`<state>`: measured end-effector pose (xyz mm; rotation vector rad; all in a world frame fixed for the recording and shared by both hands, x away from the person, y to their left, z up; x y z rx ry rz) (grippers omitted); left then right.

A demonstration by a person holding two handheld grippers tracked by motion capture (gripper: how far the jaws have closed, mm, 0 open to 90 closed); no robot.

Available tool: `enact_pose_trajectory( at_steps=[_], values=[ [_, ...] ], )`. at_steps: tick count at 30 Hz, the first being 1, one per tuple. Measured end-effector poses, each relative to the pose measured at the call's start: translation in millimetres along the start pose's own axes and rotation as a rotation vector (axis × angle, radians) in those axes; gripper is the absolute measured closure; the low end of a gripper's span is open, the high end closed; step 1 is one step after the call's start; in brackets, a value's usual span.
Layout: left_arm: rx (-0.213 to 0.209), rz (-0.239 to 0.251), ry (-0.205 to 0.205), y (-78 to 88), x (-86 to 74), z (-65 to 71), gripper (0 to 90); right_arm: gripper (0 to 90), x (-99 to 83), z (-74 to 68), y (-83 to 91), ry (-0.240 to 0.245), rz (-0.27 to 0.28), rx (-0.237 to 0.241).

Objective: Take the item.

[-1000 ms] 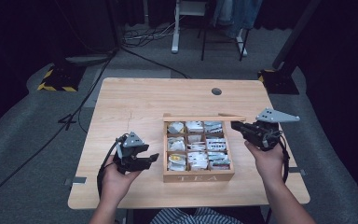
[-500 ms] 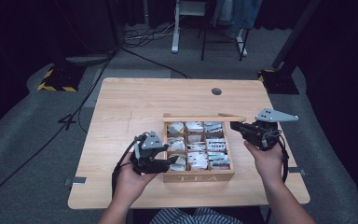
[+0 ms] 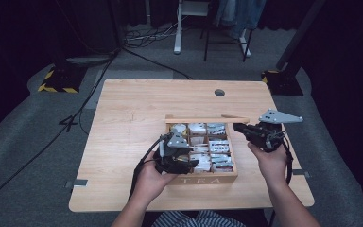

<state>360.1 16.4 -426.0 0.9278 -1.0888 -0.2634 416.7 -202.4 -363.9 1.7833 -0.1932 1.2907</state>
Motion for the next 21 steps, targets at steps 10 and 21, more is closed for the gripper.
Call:
enact_pose_trajectory(
  at_steps=[10, 21],
  values=[
    [-0.073, -0.034, -0.017, -25.7, 2.3, 8.7, 54.2, 90.0, -0.1, 0.0, -0.2, -0.002, 0.003, 0.004],
    [-0.089, -0.091, -0.004, -46.9, -3.6, 6.3, 64.2, 90.0, -1.2, -2.8, -4.9, 0.008, -0.01, 0.018]
  ],
)
Point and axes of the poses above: each handheld gripper's, and its own axes: y roughly backward along the jaws, x roughly out of its top, z roughly to its right, the point moved 6 cm from there along -y, roughly forward along the jaws, and after that the axes turned 8 degrees about -z, right-handed, at the moved point
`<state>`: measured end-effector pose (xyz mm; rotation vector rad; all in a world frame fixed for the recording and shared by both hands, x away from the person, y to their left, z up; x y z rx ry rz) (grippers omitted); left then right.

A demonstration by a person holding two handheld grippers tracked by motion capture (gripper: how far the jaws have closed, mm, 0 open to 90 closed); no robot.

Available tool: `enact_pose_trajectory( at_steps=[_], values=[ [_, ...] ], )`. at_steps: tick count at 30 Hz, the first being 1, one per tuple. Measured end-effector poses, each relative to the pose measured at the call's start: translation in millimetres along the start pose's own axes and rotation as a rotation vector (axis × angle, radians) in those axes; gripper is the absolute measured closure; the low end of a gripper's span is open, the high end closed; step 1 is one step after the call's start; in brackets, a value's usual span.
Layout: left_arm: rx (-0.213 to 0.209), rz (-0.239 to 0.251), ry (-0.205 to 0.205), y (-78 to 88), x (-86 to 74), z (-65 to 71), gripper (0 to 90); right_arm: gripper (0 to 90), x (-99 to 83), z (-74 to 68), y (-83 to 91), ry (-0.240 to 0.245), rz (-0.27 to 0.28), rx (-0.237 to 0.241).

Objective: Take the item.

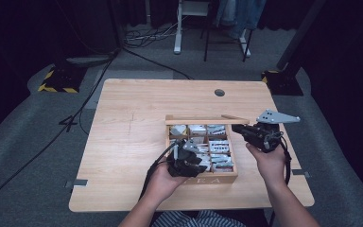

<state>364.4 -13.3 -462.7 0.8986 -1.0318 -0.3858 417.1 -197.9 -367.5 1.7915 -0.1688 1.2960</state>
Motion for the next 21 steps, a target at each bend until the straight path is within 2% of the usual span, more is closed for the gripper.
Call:
enact_pose_trajectory(
  at_steps=[6, 15, 16, 18, 19, 21],
  values=[
    [-0.003, -0.025, -0.011, -4.1, -1.9, -0.1, 68.8, 90.0, 0.3, 0.3, -0.1, 0.0, 0.0, 0.0],
    [-0.005, -0.036, 0.006, -7.6, -5.3, -6.3, 78.5, 90.0, 0.5, 0.5, -0.1, 0.003, 0.001, 0.002],
    [-0.008, -0.039, 0.003, -8.4, -5.9, -6.5, 78.5, 90.0, 0.6, 0.5, -0.1, 0.003, 0.001, 0.002],
    [-0.012, -0.039, -0.004, -9.5, -6.1, -5.6, 86.8, 90.0, 0.7, 0.6, -0.1, 0.003, 0.001, 0.002],
    [-0.002, -0.045, -0.028, -9.5, -6.4, -4.5, 88.5, 90.0, 0.7, 0.8, -0.1, 0.004, 0.001, 0.001],
    [0.0, -0.046, -0.036, -9.5, -6.4, -3.9, 89.7, 90.0, 0.7, 0.8, -0.1, 0.004, 0.001, 0.001]
  ],
)
Point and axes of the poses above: each handheld gripper's, and its own axes: y roughly backward along the jaws, x roughly out of its top, z roughly to its right, the point moved 6 cm from there along -y, roughly forward along the jaws, and after that the axes turned 8 degrees about -z, right-handed, at the moved point
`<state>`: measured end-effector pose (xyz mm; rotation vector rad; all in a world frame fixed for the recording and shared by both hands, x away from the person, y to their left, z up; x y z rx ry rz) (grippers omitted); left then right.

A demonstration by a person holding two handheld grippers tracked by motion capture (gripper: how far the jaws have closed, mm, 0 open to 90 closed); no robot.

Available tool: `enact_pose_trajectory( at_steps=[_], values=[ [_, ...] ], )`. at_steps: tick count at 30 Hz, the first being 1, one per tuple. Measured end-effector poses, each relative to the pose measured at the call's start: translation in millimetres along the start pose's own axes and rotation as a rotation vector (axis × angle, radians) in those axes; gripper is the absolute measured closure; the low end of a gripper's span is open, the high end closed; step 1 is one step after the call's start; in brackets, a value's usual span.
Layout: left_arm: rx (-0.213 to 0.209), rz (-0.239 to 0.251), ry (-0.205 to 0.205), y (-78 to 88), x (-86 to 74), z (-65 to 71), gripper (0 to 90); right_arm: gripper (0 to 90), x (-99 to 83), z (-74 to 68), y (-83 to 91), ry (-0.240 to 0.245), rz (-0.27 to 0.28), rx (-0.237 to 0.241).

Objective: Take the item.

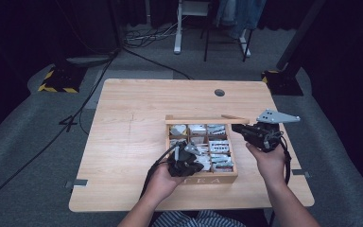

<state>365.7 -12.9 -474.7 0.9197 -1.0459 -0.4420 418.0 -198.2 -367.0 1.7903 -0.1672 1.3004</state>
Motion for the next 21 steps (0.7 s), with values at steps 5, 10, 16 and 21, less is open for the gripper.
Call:
enact_pose_trajectory(
  at_steps=[5, 10, 16, 21],
  values=[
    [0.01, 0.027, -0.04, 2.9, 1.3, 3.0, 90.0, 90.0, 0.1, 0.2, 0.2, 0.001, 0.001, 0.0],
    [0.023, 0.068, -0.049, 10.8, 1.8, 3.4, 90.0, 90.0, 0.5, 0.3, 1.2, -0.005, 0.007, 0.0],
    [0.032, 0.135, -0.076, 28.2, 5.2, 6.6, 90.0, 90.0, 0.8, 1.3, 2.8, -0.001, 0.011, -0.001],
    [0.044, 0.167, -0.103, 38.9, 8.3, 10.0, 90.0, 90.0, 0.7, 1.1, 2.8, -0.004, 0.011, -0.002]
  ],
)
Point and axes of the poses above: each handheld gripper's, and its own axes: y roughly backward along the jaws, x roughly out of its top, z roughly to its right, the point moved 6 cm from there along -y, roughly forward along the jaws, and after that the axes turned 8 degrees about -z, right-handed, at the moved point
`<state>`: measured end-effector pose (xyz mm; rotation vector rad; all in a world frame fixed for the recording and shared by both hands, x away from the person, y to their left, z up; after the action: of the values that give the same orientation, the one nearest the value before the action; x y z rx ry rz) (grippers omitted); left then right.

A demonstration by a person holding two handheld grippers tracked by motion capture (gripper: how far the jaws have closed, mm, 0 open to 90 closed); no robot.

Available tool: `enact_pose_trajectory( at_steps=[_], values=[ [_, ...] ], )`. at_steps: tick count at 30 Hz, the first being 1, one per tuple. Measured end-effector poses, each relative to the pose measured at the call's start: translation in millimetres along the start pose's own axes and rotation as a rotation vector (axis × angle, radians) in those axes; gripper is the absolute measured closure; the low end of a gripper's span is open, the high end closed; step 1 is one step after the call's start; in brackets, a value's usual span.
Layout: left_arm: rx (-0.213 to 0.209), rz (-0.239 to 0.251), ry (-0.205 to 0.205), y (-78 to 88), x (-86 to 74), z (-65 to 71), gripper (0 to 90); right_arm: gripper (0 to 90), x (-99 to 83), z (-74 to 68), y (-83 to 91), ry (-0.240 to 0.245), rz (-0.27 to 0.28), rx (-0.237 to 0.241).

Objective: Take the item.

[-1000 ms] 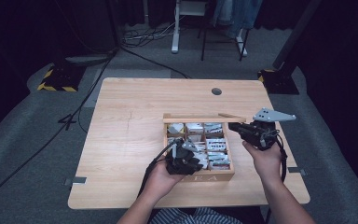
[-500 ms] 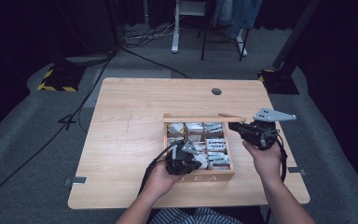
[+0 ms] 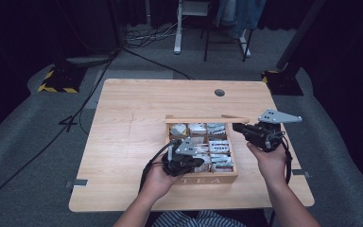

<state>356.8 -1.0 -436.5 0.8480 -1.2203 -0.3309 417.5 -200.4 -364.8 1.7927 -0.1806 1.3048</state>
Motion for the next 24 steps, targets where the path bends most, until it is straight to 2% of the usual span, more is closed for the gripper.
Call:
enact_pose_trajectory(
  at_steps=[3, 6, 11, 18, 24],
  values=[
    [0.006, 0.025, -0.009, 5.4, 2.0, 1.0, 90.0, 90.0, -0.1, 0.0, 0.0, 0.001, -0.001, 0.0],
    [0.005, 0.084, -0.016, 12.8, 3.7, 1.5, 90.0, 90.0, 0.0, 0.0, 0.0, 0.001, 0.0, -0.001],
    [-0.005, 0.137, -0.015, 22.2, 5.4, 1.6, 90.0, 90.0, -0.1, -0.1, 0.0, 0.0, 0.0, -0.001],
    [0.003, 0.154, -0.015, 31.0, 6.5, 2.0, 90.0, 90.0, 0.1, 0.2, -0.1, 0.002, 0.002, -0.001],
    [0.016, 0.165, 0.007, 39.2, 5.0, -1.2, 90.0, 90.0, 0.4, 0.3, -0.1, 0.001, 0.002, -0.001]
  ],
)
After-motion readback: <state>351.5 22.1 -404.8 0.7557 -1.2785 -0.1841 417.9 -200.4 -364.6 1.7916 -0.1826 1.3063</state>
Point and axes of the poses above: each handheld gripper's, and its own axes: y roughly backward along the jaws, x roughly out of its top, z roughly to its right, the point moved 6 cm from there along -y, roughly forward along the jaws, and after that the axes turned 8 degrees about -z, right-handed, at the moved point
